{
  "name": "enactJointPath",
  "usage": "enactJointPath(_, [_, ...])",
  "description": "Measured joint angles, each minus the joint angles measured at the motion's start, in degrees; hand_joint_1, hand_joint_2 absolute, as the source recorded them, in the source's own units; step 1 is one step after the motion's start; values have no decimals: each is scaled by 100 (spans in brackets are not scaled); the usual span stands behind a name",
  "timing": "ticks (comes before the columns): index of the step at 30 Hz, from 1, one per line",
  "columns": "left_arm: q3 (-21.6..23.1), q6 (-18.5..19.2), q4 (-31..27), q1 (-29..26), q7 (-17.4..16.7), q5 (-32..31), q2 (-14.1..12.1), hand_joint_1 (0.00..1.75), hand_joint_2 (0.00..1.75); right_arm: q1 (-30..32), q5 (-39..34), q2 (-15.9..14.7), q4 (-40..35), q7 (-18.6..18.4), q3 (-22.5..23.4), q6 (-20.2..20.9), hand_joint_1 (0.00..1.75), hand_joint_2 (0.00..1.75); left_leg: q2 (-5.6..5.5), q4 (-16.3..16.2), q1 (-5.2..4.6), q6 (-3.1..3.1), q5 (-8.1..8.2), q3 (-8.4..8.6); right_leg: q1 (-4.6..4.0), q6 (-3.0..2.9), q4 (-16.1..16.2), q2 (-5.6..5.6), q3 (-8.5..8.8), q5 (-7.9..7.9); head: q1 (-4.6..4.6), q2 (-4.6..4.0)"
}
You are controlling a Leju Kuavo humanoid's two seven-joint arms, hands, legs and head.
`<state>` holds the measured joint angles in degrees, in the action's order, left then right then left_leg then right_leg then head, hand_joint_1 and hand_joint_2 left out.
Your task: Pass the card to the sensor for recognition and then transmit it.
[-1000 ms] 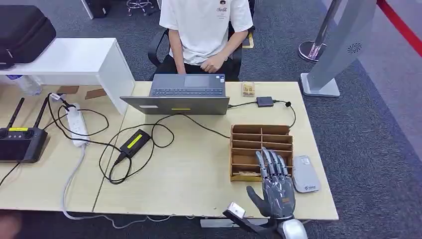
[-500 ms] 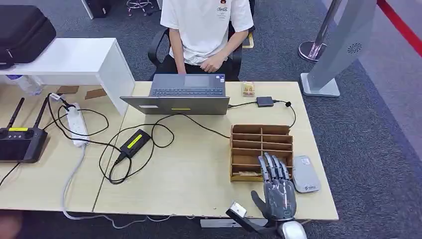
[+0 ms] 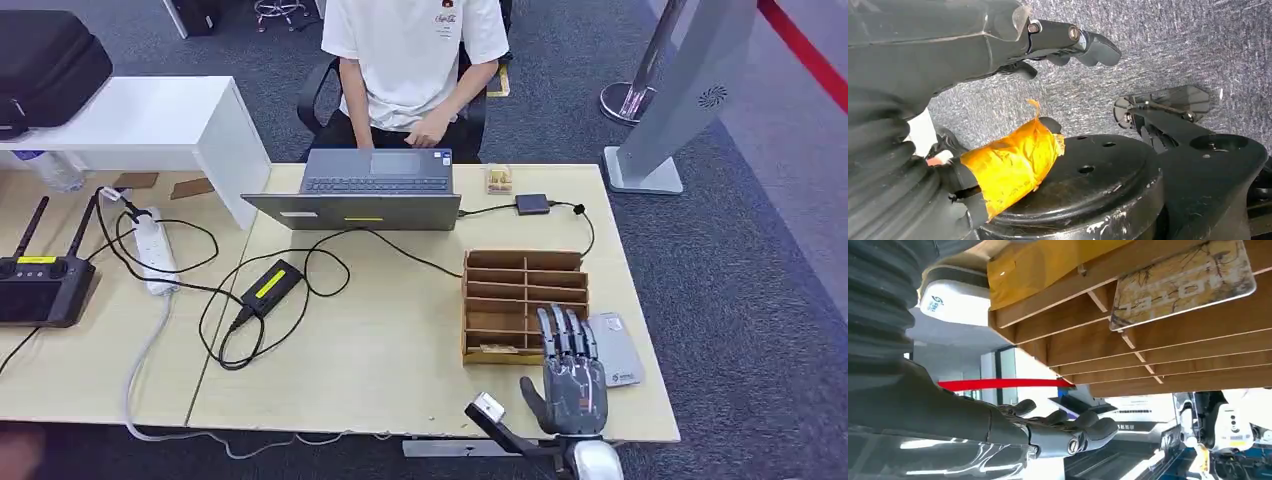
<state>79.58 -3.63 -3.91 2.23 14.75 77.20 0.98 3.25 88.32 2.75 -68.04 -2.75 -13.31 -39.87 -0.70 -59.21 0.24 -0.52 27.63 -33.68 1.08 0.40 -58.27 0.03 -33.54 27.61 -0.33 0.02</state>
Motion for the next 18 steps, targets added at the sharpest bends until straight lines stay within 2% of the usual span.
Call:
enactJointPath(6, [22,0,0,0,-9,-7,-2,0,175,-44,-4,-39,33,-59,-4,0,0,175,0,0,0,0,0,0,0,0,0,0,0,0,0,0])
enactJointPath(18, [92,2,-2,11,-44,-44,-4,0,175,-320,33,-44,247,55,-133,0,0,175,1,0,0,0,0,0,0,0,-1,1,0,0,0,0])
